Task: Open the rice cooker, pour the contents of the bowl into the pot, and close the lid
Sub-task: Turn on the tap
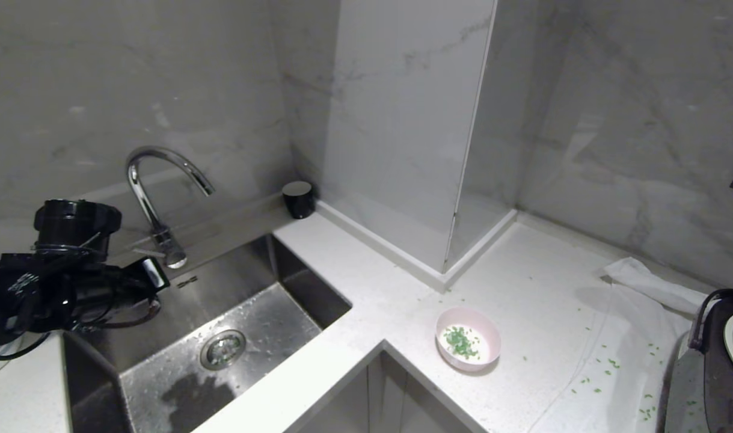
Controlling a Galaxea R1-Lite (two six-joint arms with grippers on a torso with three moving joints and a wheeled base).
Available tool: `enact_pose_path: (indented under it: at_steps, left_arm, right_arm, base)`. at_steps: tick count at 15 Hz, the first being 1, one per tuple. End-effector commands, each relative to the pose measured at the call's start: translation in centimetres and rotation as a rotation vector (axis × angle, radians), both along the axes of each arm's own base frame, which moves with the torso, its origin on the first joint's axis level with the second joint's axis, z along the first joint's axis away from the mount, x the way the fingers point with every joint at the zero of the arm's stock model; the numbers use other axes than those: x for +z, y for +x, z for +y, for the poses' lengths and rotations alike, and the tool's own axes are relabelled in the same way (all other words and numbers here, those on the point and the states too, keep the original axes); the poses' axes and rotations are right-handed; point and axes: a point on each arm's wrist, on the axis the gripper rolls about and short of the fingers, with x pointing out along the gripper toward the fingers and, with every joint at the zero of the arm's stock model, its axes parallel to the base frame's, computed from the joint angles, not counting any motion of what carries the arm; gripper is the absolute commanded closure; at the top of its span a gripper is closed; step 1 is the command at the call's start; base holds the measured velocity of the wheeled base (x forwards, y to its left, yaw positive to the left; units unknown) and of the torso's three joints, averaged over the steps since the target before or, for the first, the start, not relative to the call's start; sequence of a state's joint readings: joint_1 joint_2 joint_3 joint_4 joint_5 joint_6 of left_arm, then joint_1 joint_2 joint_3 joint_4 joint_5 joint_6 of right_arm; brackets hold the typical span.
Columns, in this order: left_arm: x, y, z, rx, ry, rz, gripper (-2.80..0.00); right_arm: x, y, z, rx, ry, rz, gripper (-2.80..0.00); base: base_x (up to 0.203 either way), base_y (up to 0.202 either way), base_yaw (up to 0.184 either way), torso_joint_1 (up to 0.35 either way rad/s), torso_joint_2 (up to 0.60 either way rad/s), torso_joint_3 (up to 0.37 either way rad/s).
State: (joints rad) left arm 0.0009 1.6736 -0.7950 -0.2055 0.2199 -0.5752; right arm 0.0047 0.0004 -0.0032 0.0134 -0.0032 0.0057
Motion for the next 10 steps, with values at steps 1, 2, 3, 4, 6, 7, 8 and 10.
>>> enact_pose_path:
  at_steps: [1, 2, 3, 4, 6, 7, 8, 10]
  left_arm:
    - [-3.0, 4.3, 1.5, 0.096, -0.026, 0.063, 0.00]
    - [-2.8, 5.0, 2.2, 0.117, -0.025, 0.047, 0.00]
    - [-2.7, 5.7, 3.0, 0.130, -0.012, 0.038, 0.00]
    - [-2.7, 6.1, 3.7, 0.122, 0.021, 0.044, 0.00]
    - [-2.7, 7.2, 4.9, 0.132, 0.048, 0.041, -2.80]
    - [-3.0, 7.9, 5.6, 0.143, 0.056, 0.041, -2.80]
    - [-3.2, 8.6, 6.2, 0.153, 0.060, 0.041, -2.80]
    - [-3.7, 10.0, 7.1, 0.181, 0.069, 0.032, -2.80]
  right_arm:
    - [0.0, 0.0, 0.0, 0.001, 0.000, 0.000, 0.00]
    - [0.0, 0.0, 0.0, 0.000, 0.000, 0.000, 0.00]
    - [0.0, 0.0, 0.0, 0.000, 0.000, 0.000, 0.00]
    - [0.0, 0.0, 0.0, 0.000, 0.000, 0.000, 0.00]
    - [0.0, 0.0, 0.0, 0.000, 0.000, 0.000, 0.00]
    - [0.0, 0.0, 0.0, 0.000, 0.000, 0.000, 0.00]
    - [0.0, 0.0, 0.0, 0.000, 0.000, 0.000, 0.00]
    - [0.0, 0.0, 0.0, 0.000, 0.000, 0.000, 0.00]
  base:
    - [0.000, 0.000, 0.000, 0.000, 0.00, 0.000]
    - [0.000, 0.000, 0.000, 0.000, 0.00, 0.000]
    - [0.000, 0.000, 0.000, 0.000, 0.00, 0.000]
    - [0.000, 0.000, 0.000, 0.000, 0.00, 0.000]
    - [0.000, 0.000, 0.000, 0.000, 0.00, 0.000]
    - [0.000, 0.000, 0.000, 0.000, 0.00, 0.000]
    - [0.000, 0.000, 0.000, 0.000, 0.00, 0.000]
    - [0.000, 0.000, 0.000, 0.000, 0.00, 0.000]
